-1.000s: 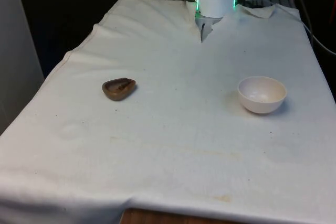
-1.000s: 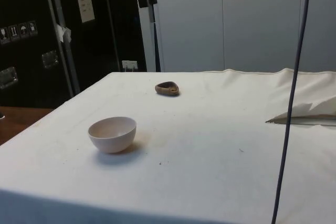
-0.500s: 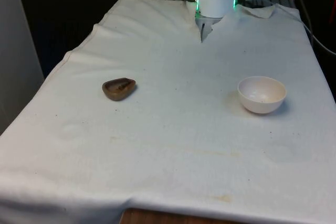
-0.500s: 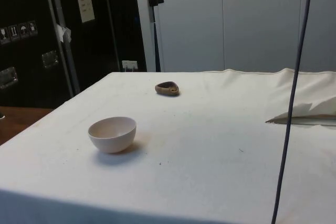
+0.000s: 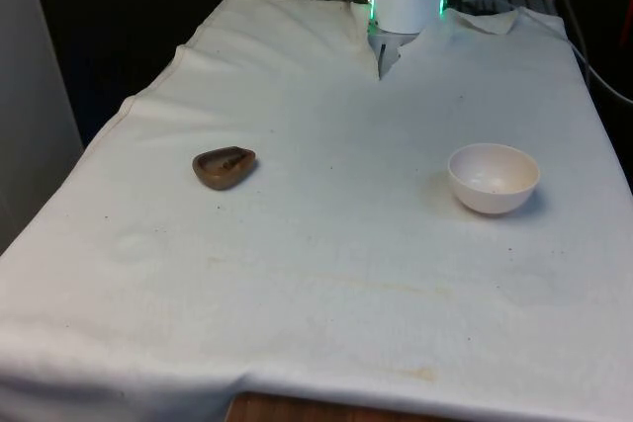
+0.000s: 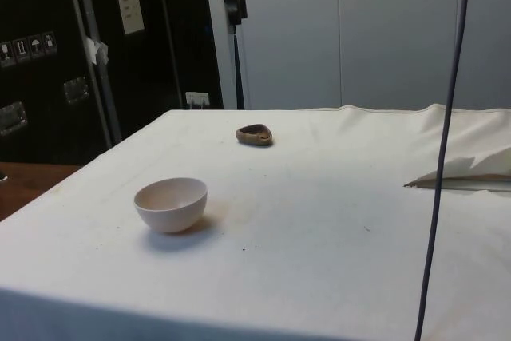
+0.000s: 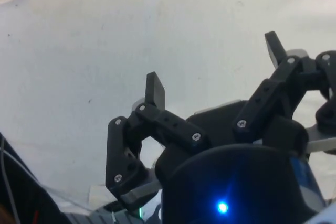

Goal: Pour the coffee beans from the cup into the bowl.

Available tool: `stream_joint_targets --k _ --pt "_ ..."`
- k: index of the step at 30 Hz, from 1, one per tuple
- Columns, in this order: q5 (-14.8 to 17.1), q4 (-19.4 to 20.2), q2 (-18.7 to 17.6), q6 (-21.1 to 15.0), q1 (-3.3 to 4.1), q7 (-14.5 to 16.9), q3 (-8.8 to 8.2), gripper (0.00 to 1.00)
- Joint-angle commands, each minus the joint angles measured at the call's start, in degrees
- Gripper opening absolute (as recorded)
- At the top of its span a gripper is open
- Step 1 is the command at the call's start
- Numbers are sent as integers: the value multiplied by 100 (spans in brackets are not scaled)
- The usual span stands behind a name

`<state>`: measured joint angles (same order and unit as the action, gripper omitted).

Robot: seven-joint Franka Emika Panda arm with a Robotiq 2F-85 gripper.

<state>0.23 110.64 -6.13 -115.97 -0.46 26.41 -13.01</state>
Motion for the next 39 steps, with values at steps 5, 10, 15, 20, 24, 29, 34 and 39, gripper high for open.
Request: stream_joint_targets --k 5,10,15,20,24,29,34,39 --pt "86 34 -201 -315 -23 269 -52 100" --pt "97 23 -395 -493 -29 481 -92 100" --pt "97 11 -579 -653 -40 676 -115 100" --pt "69 11 -756 -837 -40 848 -126 100" --pt "57 0 -917 -991 -34 1026 -138 100" --pt "57 0 -1037 -1129 -40 1163 -149 100" --pt "52 17 -1209 -1312 -40 1409 -172 100" --pt "57 29 -1335 -1427 -46 1633 -195 100"
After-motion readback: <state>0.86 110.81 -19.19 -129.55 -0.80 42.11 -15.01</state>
